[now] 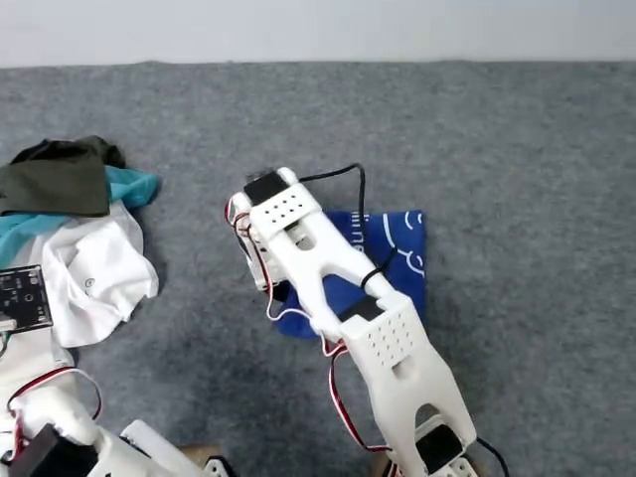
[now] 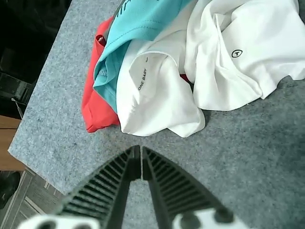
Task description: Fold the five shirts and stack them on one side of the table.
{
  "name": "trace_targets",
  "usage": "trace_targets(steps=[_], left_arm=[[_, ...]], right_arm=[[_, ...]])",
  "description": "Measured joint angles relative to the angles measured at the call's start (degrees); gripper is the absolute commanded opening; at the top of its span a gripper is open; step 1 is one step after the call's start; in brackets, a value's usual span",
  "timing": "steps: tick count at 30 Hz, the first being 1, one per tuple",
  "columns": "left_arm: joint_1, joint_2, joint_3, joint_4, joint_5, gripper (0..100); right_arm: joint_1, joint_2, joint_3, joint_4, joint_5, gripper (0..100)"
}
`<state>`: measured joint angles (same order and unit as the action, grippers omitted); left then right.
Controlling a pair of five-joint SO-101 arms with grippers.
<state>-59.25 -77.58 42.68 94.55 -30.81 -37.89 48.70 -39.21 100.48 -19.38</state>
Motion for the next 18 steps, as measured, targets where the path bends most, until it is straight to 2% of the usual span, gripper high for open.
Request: trace_targets(steps=[6,13,15,18], left_arm=[[0.26,0.0,0.0,0.0,0.0,2],[6.42,0.0,0.0,0.0,0.0,2],[7.74,0.0,0.0,0.0,0.0,2],[8.35,0.0,0.0,0.0,0.0,2]], right_arm=[[3.96,-2.99,0.0,0.0,5.19,1.0],[6.33,-7.12,0.0,0.0,9.05,1.7],[6.24,-7.3,0.0,0.0,9.58,4.6],[5.63,-7.3,0.0,0.0,10.9,14.2]])
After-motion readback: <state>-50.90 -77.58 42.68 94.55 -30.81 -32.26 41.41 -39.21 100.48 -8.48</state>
